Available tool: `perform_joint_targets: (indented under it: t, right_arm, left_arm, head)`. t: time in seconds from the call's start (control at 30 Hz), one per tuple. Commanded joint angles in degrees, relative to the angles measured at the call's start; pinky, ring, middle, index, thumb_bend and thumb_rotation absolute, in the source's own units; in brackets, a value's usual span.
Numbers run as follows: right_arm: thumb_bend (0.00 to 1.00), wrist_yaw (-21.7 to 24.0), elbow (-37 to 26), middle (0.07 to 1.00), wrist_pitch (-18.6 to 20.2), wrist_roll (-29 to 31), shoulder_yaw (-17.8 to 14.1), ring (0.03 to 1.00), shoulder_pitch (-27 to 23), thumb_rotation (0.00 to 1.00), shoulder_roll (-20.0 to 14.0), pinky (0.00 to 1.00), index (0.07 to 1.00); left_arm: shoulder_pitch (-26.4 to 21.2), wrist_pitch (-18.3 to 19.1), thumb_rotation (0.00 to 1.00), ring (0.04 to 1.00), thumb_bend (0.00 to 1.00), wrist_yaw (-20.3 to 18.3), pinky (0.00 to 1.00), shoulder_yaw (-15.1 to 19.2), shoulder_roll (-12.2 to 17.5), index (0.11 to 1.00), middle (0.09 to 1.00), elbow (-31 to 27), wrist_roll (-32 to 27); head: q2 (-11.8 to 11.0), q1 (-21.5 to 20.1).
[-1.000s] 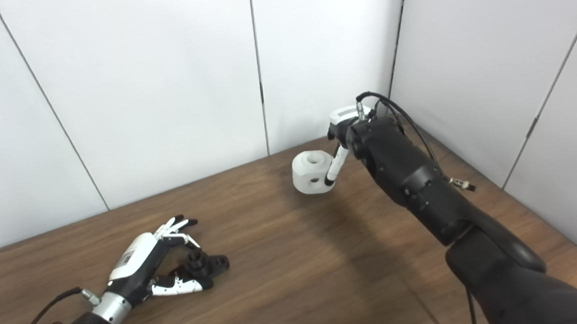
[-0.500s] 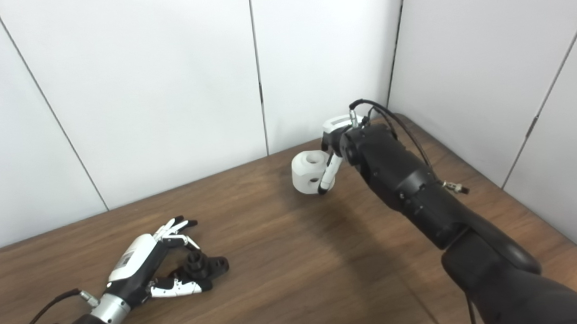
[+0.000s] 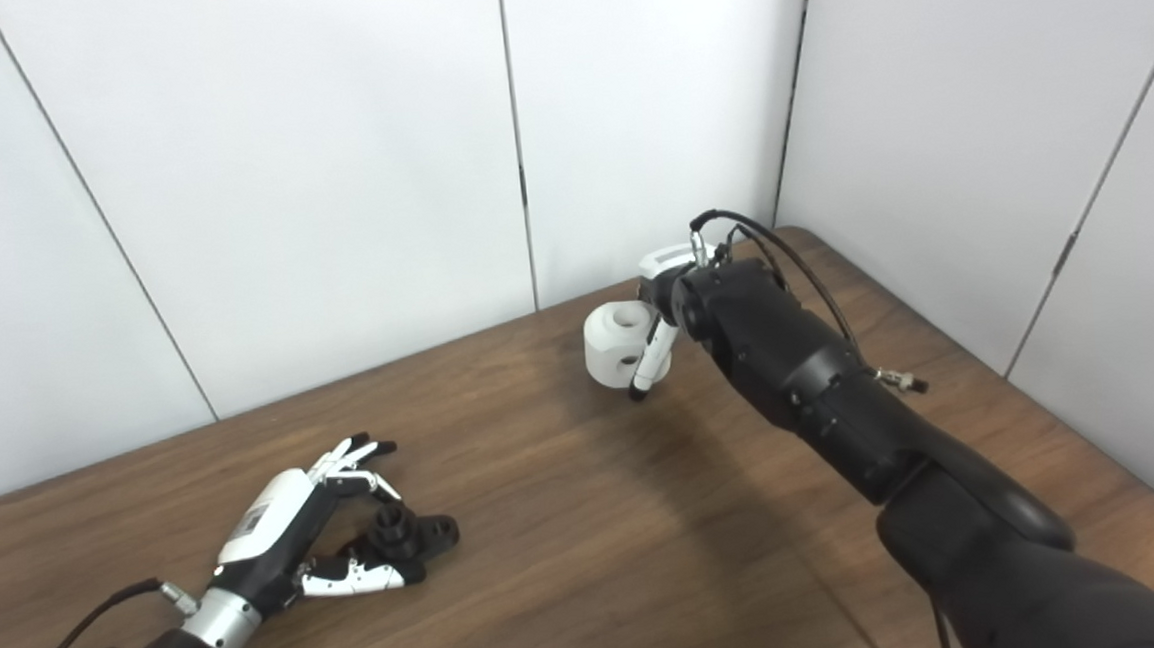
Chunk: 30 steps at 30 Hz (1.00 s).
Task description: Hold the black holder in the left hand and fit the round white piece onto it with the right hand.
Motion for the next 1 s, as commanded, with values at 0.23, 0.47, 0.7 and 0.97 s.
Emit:
perform_joint_targets:
  t: [0.23, 0.47, 0.7, 0.97]
  right_arm:
    - [0.70, -16.42, -0.83, 0.836, -3.50, 2.73, -2.59, 0.882, -1.52, 0.24, -0.48, 0.93, 0.570]
    - [0.53, -28.10, 0.32, 0.750, -6.36, 4.33, -3.03, 0.824, -0.39, 0.15, 0.24, 0.95, 0.481]
    - [0.52, -28.76, -0.08, 0.752, -6.03, 4.62, -2.36, 0.826, -0.11, 0.15, 0.16, 0.95, 0.481]
    - [0.52, -28.75, -3.33, 0.755, -6.62, 6.28, -3.09, 0.814, 0.81, 0.15, 0.09, 0.88, 0.481]
  left_arm:
    - [9.36, 0.74, 0.06, 1.000, 0.52, -7.93, 1.00, -3.76, 0.74, 0.482, 0.919, 3.31, 5.16]
    - [9.44, 0.74, 0.06, 1.000, 0.52, -7.77, 1.00, -3.84, 0.64, 0.481, 0.916, 3.14, 5.44]
    - [9.45, 0.74, 0.06, 1.000, 0.52, -7.76, 1.00, -3.67, 0.43, 0.482, 0.916, 3.11, 5.30]
    - [9.30, 0.74, 0.06, 1.000, 0.52, -7.48, 1.00, -3.60, 0.00, 0.482, 0.918, 3.66, 6.05]
  head:
    - [0.26, 0.16]
    - [0.58, 0.17]
    - [0.78, 0.50]
    - [1.08, 2.21]
